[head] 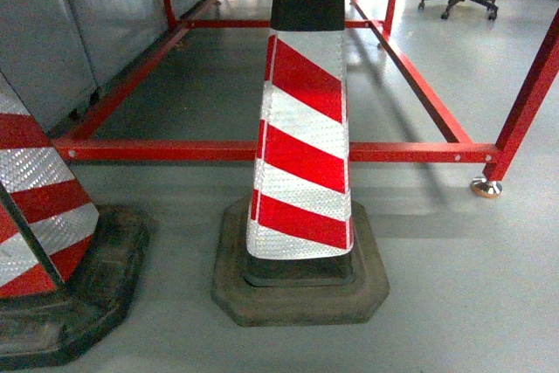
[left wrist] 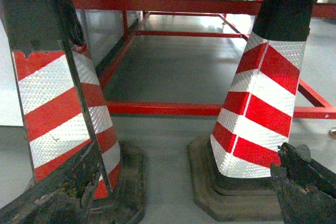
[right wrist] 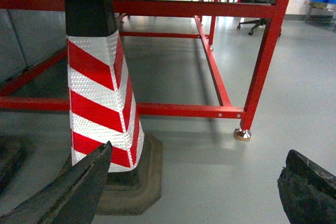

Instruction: Sort blue parts and orange caps into right shelf containers

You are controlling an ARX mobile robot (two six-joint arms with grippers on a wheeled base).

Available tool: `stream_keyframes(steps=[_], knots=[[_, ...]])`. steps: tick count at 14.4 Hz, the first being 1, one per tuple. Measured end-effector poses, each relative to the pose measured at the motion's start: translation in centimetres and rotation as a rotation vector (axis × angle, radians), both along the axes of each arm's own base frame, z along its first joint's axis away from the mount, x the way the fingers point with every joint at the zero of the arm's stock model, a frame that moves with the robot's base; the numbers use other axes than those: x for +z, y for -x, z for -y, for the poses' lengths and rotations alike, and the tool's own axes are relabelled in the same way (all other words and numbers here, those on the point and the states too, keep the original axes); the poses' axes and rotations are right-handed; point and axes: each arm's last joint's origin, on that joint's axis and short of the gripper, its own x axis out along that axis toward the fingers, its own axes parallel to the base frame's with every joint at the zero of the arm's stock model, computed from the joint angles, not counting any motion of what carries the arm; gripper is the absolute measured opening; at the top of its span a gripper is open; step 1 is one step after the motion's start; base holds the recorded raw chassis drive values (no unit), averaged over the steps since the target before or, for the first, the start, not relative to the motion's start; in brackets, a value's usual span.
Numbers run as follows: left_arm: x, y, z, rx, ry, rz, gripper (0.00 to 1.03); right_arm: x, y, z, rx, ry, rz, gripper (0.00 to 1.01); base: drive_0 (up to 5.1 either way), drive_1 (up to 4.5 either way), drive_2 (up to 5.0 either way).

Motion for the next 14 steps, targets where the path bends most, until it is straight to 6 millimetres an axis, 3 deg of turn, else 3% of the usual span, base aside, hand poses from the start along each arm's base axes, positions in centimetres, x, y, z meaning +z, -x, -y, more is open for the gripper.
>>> stream_keyframes(steps=[14], knots=[[0.0,0.0,0.0,0.0,0.0,0.0,0.98,0.0,0.0,0.0,0.0,0.0,0.0,0.98,0.0,0.0,0.0]])
